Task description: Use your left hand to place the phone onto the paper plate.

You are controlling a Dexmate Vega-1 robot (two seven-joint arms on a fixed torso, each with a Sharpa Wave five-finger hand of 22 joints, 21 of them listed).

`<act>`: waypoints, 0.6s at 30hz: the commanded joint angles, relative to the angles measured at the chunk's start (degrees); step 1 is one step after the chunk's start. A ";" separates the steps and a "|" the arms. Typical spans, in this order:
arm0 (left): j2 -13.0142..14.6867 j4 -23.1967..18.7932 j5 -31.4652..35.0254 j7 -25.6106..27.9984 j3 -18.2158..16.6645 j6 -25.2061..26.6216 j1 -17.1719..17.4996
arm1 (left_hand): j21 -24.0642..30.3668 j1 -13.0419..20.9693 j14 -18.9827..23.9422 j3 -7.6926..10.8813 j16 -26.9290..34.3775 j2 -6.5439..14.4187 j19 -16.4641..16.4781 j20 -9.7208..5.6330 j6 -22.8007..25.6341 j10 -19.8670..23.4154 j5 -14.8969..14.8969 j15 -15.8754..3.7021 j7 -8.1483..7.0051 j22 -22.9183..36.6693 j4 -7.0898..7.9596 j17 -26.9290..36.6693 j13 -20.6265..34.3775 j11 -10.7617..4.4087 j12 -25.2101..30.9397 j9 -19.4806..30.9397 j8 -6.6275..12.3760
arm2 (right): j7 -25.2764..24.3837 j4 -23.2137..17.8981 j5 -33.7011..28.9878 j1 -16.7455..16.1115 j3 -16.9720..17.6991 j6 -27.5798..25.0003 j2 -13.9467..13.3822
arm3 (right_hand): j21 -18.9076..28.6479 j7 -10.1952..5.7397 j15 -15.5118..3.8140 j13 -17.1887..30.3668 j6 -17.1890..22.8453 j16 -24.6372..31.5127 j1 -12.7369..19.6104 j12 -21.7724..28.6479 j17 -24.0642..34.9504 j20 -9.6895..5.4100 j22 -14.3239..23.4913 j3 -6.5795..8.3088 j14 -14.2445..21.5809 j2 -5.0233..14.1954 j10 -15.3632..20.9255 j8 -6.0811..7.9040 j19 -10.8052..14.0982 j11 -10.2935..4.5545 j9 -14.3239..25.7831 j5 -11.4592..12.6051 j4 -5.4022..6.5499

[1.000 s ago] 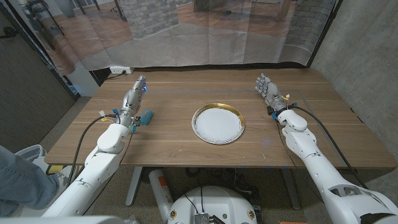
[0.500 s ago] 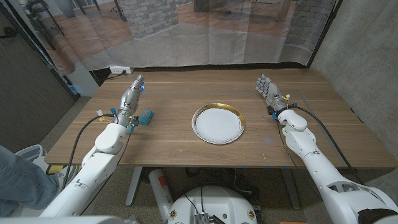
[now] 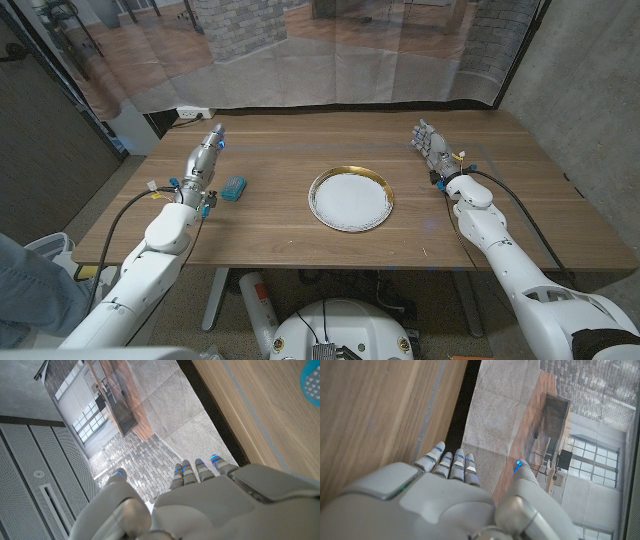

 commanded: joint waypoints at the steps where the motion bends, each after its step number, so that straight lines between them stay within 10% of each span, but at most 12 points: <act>1: 0.92 -2.65 1.16 1.21 -1.63 1.94 2.39 | -0.23 0.72 0.32 -0.18 -0.18 0.00 0.02 -0.94 0.40 0.41 0.43 -0.18 -0.08 0.25 -0.22 0.27 0.23 -0.22 -0.02 0.18 -0.08 | 0.65 0.76 0.13 -0.11 0.41 1.02 0.28 | -0.25 -0.15 -0.02 0.07 0.40 0.42 0.32 0.19 0.18 -1.32 0.25 0.06 0.49 -0.01 0.27 0.29 0.61 0.10 0.23 -0.08 -0.28; 18: 2.01 -6.25 5.91 4.54 -3.20 4.94 5.24 | -0.27 1.00 0.43 -0.32 -0.24 0.12 0.12 -0.73 0.59 0.38 0.51 -0.33 -0.20 0.25 -0.31 0.27 0.24 -0.33 -0.16 0.19 -0.12 | 0.46 -1.56 0.52 -1.66 0.67 1.07 -0.22 | -0.55 -0.18 0.08 0.07 0.50 0.44 0.27 0.21 0.20 -1.31 0.26 -0.05 0.60 0.05 0.34 0.30 0.75 -0.09 0.24 -0.13 -0.26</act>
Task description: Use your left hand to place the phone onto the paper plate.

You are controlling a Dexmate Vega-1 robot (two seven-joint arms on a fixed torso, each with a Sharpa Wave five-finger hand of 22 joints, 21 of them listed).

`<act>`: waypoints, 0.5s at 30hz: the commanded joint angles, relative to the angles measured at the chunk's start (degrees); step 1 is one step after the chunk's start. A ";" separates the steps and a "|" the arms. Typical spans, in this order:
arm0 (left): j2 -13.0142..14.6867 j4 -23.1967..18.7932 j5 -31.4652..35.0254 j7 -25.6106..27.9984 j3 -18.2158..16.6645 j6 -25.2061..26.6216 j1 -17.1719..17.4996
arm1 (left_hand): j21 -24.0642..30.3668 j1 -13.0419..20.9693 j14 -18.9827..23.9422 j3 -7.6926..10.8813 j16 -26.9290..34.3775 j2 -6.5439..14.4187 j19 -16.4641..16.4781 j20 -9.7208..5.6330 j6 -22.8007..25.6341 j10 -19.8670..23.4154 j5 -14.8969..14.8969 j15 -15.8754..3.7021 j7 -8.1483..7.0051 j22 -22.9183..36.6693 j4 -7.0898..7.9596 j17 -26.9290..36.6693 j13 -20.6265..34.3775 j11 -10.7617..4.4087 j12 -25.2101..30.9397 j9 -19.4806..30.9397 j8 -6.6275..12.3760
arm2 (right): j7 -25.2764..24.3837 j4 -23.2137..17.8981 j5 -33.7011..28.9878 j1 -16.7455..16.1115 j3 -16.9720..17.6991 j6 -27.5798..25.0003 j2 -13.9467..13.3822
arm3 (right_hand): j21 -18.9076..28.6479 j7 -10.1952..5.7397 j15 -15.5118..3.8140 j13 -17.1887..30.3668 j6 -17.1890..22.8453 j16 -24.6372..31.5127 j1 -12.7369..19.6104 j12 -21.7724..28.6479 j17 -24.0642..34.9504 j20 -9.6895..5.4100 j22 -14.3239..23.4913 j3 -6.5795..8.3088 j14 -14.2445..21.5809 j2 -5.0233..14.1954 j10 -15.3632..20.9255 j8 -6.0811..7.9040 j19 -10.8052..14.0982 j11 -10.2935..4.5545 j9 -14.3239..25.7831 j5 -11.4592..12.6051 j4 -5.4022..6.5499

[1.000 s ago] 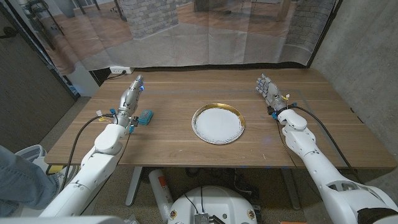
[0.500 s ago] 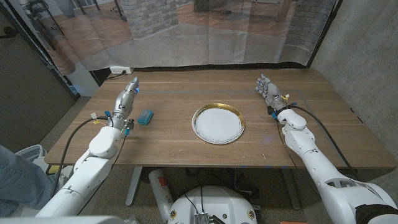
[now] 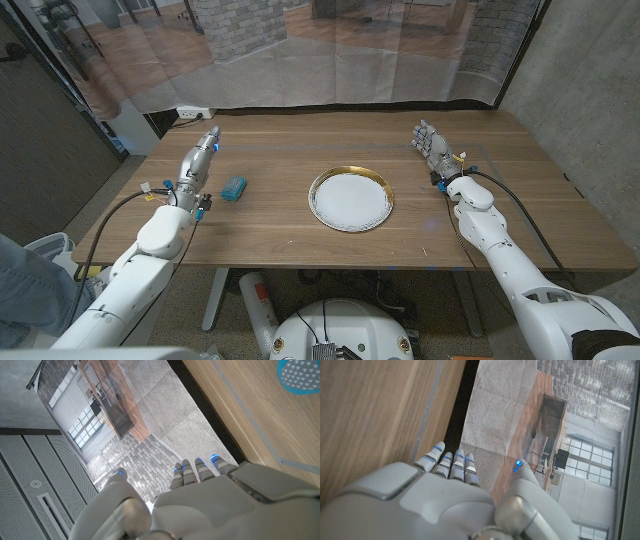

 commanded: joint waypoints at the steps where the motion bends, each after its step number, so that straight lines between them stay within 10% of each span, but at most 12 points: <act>1: 0.81 -2.59 3.49 2.42 -1.30 2.15 2.18 | -0.19 0.78 0.12 -0.15 -0.25 -0.11 0.13 -0.73 0.37 0.39 0.51 -0.04 0.04 0.25 -0.13 0.27 0.24 -0.33 -0.17 0.19 -0.12 | 0.11 -1.55 0.63 -1.21 0.30 -0.03 -0.38 | -0.16 -0.14 0.06 0.07 0.51 0.44 0.28 0.21 0.07 -1.53 0.26 -0.06 0.58 0.06 0.33 0.31 0.55 -0.07 0.24 -0.16 -0.27; 15: 0.95 -3.74 7.31 4.81 -2.70 2.94 3.89 | -0.16 1.23 0.89 -0.25 -0.09 0.06 0.45 -0.75 1.38 1.39 0.68 -0.35 -0.30 0.24 -0.30 0.26 0.26 -0.73 0.07 0.21 0.15 | -0.25 -3.06 0.53 -2.38 -0.02 -0.35 -0.90 | -0.42 -0.18 0.03 0.07 0.55 0.44 0.32 0.20 0.06 -1.48 0.27 -0.12 0.68 0.12 0.33 0.31 0.68 -0.14 0.24 -0.19 -0.30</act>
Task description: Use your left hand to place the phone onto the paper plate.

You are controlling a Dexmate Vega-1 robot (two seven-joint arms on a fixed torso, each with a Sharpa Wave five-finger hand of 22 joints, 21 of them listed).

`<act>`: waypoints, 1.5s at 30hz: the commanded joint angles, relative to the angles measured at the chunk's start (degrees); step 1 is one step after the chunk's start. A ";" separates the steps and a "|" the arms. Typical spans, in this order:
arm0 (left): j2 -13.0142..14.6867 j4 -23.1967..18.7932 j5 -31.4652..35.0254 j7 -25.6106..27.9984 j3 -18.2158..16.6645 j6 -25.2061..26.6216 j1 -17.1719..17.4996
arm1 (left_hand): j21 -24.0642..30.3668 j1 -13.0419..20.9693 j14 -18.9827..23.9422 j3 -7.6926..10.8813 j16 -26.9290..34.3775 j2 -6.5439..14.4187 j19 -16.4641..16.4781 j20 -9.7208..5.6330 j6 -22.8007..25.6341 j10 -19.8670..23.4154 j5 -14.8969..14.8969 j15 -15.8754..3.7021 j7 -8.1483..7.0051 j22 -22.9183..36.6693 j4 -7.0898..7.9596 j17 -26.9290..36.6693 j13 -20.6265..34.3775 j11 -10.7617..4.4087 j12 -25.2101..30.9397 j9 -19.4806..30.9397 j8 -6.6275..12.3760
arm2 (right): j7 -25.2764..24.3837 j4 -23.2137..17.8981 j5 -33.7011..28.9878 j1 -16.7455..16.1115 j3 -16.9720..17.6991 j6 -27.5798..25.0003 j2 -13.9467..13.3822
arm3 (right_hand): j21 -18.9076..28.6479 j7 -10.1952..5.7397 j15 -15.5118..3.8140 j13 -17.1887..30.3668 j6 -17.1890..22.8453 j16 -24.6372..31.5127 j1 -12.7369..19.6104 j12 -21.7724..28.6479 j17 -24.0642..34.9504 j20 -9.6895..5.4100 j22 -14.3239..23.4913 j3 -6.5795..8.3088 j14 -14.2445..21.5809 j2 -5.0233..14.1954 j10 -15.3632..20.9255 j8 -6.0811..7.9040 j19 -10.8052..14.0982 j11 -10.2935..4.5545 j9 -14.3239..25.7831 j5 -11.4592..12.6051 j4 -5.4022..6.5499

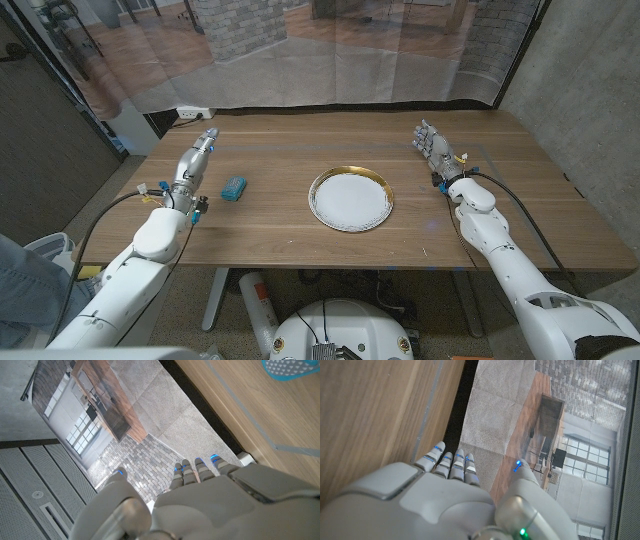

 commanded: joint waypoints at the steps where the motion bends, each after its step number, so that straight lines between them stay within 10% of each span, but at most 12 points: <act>1: 0.34 -1.31 2.85 1.78 -1.36 1.22 1.75 | 0.05 0.73 0.67 -0.10 -0.06 0.16 0.46 -0.74 0.66 0.59 0.36 -0.05 0.07 0.24 -0.16 0.26 0.26 -0.23 0.07 0.21 0.18 | -0.49 -1.64 0.09 -1.11 -0.20 -0.59 -0.35 | -0.23 -0.18 0.07 0.08 0.55 0.44 0.32 0.19 0.08 -1.28 0.27 -0.13 0.68 0.12 0.30 0.30 0.49 -0.07 0.24 -0.20 -0.31; 45: 4.44 -6.74 20.95 9.79 -2.20 10.80 4.66 | 0.26 2.58 2.98 -0.08 0.22 0.93 2.07 -1.31 3.62 3.24 1.13 -0.47 -0.57 0.21 -0.87 0.25 0.33 -0.68 0.52 0.27 0.77 | -1.37 -2.68 0.27 -1.61 -1.11 0.46 -0.07 | -0.93 -0.28 0.02 0.08 0.60 0.42 0.40 0.21 0.08 -1.19 0.29 -0.35 0.85 0.25 0.41 0.28 1.02 -0.10 0.24 -0.25 -0.39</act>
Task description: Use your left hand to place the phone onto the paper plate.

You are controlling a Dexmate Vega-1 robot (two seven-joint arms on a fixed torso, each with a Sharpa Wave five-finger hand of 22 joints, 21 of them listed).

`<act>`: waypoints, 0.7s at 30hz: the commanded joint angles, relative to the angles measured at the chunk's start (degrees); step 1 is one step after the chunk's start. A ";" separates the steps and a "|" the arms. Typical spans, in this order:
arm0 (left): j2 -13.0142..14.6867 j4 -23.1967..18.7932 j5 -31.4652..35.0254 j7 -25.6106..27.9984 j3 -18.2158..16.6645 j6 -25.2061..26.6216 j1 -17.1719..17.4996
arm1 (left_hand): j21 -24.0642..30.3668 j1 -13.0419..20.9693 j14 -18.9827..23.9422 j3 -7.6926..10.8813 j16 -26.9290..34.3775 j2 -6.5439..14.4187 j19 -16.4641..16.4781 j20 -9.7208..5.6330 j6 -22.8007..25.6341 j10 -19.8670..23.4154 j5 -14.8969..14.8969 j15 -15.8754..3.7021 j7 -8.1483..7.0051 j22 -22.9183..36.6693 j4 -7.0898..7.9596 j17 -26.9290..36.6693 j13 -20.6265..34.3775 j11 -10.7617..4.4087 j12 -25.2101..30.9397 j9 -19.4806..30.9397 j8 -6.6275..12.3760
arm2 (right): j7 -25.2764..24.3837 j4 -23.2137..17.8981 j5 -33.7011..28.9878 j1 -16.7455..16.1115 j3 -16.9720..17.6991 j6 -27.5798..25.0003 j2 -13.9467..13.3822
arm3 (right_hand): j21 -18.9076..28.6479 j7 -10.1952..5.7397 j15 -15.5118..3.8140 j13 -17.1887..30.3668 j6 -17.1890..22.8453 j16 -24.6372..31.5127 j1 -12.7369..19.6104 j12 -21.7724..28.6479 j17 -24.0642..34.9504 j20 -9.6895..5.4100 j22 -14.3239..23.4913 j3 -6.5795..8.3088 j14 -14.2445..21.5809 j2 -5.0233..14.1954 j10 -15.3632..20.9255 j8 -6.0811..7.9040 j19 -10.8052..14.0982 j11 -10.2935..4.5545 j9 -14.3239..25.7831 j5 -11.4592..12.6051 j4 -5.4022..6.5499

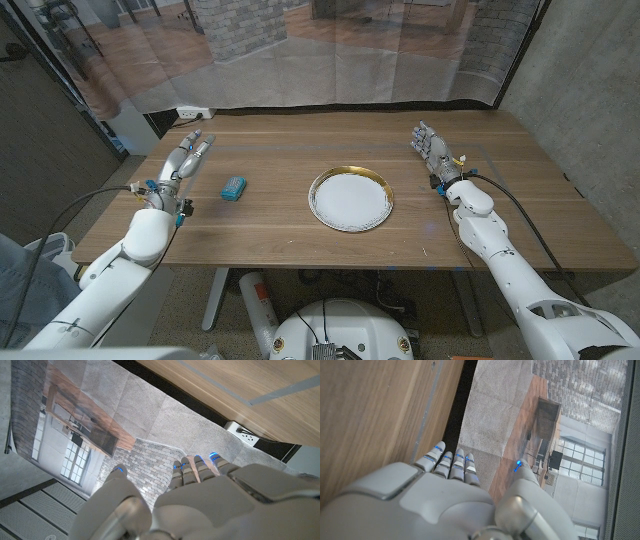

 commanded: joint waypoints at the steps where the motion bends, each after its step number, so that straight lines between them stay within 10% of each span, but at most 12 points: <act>1: 1.25 -2.72 6.00 2.36 0.66 3.71 1.28 | 0.25 0.86 0.50 0.23 0.22 0.07 0.21 -1.11 0.79 0.57 0.31 -0.09 -0.20 0.21 -0.26 0.25 0.33 -0.16 0.31 0.27 0.32 | -0.02 0.34 -0.14 0.32 -0.35 0.75 0.08 | -0.28 -0.04 0.00 0.08 0.42 0.41 0.39 0.20 0.20 -1.11 0.29 -0.12 0.22 0.25 0.38 0.29 0.52 -0.18 0.24 0.00 -0.15; 21: 4.19 -7.72 15.92 4.27 0.96 11.84 3.58 | 0.23 2.27 1.41 0.56 0.27 0.50 0.64 -0.57 1.33 1.16 0.73 -0.07 -0.57 0.19 -0.92 0.25 0.36 -0.23 0.27 0.30 0.29 | 0.26 1.14 0.19 0.55 -0.30 1.23 0.61 | -0.60 -0.12 0.02 0.09 0.39 0.40 0.41 0.21 0.21 -1.03 0.31 -0.21 0.27 0.33 0.42 0.27 0.63 -0.15 0.24 0.00 -0.17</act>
